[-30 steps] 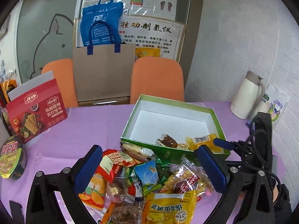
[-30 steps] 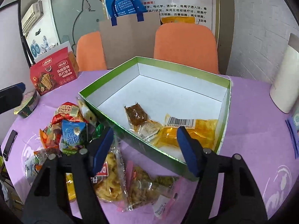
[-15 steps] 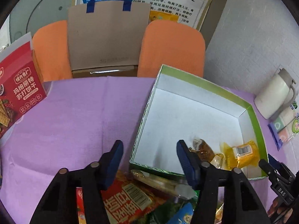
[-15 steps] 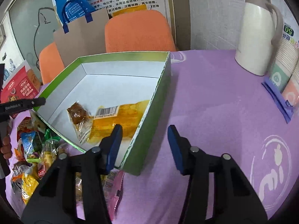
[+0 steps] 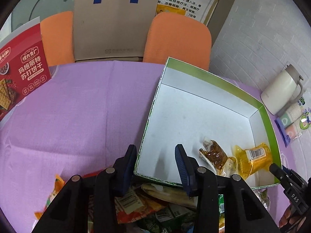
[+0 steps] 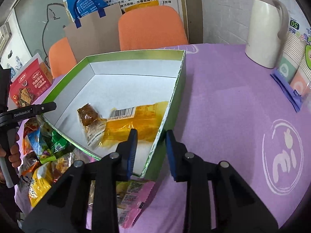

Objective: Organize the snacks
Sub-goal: 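Withdraw both tools from the box back toward the snack pile, then grasp the yellow chip bag with the right tool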

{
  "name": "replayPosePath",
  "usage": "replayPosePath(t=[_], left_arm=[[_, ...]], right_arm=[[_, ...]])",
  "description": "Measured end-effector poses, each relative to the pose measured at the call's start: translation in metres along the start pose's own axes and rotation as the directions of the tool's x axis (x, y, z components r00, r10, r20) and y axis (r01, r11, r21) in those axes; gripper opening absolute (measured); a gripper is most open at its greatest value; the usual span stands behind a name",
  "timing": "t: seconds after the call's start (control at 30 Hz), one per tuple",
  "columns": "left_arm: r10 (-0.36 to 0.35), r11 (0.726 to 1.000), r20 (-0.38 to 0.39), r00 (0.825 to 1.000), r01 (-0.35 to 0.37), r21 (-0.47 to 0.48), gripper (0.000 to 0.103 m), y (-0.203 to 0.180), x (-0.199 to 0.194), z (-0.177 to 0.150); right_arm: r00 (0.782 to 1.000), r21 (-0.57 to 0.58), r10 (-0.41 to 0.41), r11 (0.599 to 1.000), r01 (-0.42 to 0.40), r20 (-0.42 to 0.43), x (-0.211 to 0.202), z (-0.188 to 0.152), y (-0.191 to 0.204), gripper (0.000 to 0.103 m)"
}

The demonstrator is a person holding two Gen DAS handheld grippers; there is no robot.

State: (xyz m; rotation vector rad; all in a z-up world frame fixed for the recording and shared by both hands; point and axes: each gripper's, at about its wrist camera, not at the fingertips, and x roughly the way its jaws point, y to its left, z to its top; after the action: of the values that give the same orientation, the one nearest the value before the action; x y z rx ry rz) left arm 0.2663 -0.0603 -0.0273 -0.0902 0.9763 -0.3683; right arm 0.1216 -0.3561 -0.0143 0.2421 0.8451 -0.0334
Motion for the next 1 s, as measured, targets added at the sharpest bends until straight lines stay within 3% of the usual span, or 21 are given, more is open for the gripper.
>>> replayPosePath(t=[0.07,0.17,0.23,0.3,0.37,0.47,0.63,0.7,0.77,0.83,1.0], left_arm=[[-0.006,1.0,0.008,1.0,0.006,-0.002,0.041,0.0,-0.007,-0.01],[-0.021,0.999,-0.006,1.0,0.021,-0.035,0.045,0.003,-0.013,-0.012],[-0.049,0.995,0.019,0.999,0.05,-0.087,0.055,0.009,-0.03,-0.013],[-0.057,0.992,0.102,0.993,0.068,-0.108,0.08,0.013,-0.056,-0.019],[-0.035,0.991,0.181,0.983,0.057,-0.118,0.092,0.012,-0.085,-0.03],[-0.078,0.991,0.224,0.972,0.1,-0.089,0.101,0.006,-0.116,-0.056],[-0.119,0.993,0.19,0.975,0.116,0.027,0.103,-0.011,-0.145,-0.118],[-0.103,0.994,0.18,0.978,0.096,0.046,0.103,-0.013,-0.152,-0.144],[-0.072,0.997,0.19,0.979,0.065,0.042,0.103,-0.006,-0.16,-0.169],[-0.056,0.998,0.185,0.981,0.052,0.022,0.103,0.004,-0.165,-0.187],[0.004,1.0,0.163,0.987,-0.001,-0.017,0.103,0.029,-0.171,-0.209]], right_arm=[[1.0,0.0,0.011,1.0,-0.011,0.009,-0.003,-0.003,-0.001,0.034],[0.998,-0.03,-0.027,0.999,0.029,0.058,-0.02,-0.006,0.003,0.059],[0.992,-0.068,-0.031,0.997,0.04,0.125,-0.045,-0.012,0.01,0.069],[0.987,-0.085,-0.005,0.996,0.019,0.162,-0.065,-0.019,0.019,0.071],[0.982,-0.118,0.048,0.993,-0.026,0.184,-0.082,-0.031,0.032,0.072],[0.972,-0.169,0.173,0.975,-0.145,0.162,-0.092,-0.053,0.054,0.072],[0.941,-0.216,0.33,0.927,-0.307,0.074,-0.088,-0.086,0.09,0.072],[0.933,-0.255,0.359,0.904,-0.343,0.019,-0.082,-0.098,0.109,0.072],[0.93,-0.298,0.368,0.886,-0.356,-0.016,-0.074,-0.108,0.127,0.074],[0.933,-0.342,0.359,0.873,-0.347,-0.03,-0.068,-0.116,0.143,0.086],[0.946,-0.506,0.322,0.812,-0.292,-0.028,-0.051,-0.128,0.182,0.095]])
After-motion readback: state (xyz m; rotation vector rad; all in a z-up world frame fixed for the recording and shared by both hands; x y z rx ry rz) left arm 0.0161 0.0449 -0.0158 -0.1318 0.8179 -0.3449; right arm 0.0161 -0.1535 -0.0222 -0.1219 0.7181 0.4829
